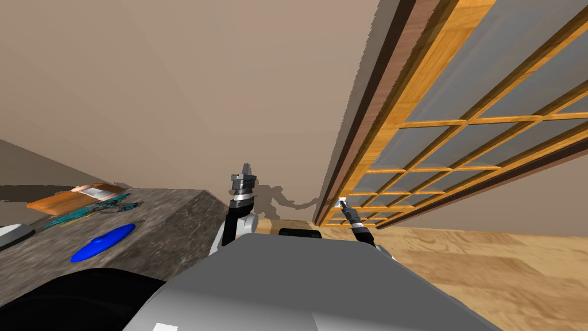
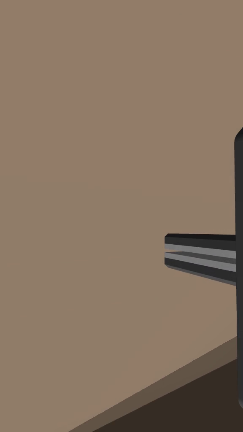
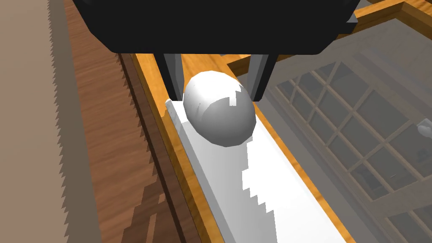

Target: Pull the door open

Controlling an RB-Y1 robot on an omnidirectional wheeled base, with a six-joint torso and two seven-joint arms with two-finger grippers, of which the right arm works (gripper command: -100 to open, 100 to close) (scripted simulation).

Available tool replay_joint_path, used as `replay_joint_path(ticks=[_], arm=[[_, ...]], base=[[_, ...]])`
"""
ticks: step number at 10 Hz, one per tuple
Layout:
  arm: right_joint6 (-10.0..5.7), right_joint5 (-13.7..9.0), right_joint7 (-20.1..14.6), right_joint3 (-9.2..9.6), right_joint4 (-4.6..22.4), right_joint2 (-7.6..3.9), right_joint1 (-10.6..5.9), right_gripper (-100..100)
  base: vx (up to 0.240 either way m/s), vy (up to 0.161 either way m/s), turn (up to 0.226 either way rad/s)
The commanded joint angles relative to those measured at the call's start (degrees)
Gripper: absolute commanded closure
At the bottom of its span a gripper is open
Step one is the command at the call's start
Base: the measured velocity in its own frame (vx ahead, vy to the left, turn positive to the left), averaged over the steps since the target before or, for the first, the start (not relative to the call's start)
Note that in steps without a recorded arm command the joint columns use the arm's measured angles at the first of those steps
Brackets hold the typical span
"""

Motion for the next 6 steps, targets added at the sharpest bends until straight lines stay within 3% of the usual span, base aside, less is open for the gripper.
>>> replay_joint_path(ticks=[1, 6], arm=[[1.24, -0.1, -1.8, 0.69, -2.3, 0.60, 1.41, 100], [1.97, -2.9, -9.2, 1.68, -2.6, 0.62, 1.15, 100]], base=[[-0.040, -0.019, 0.021], [-0.038, -0.022, 0.067]])
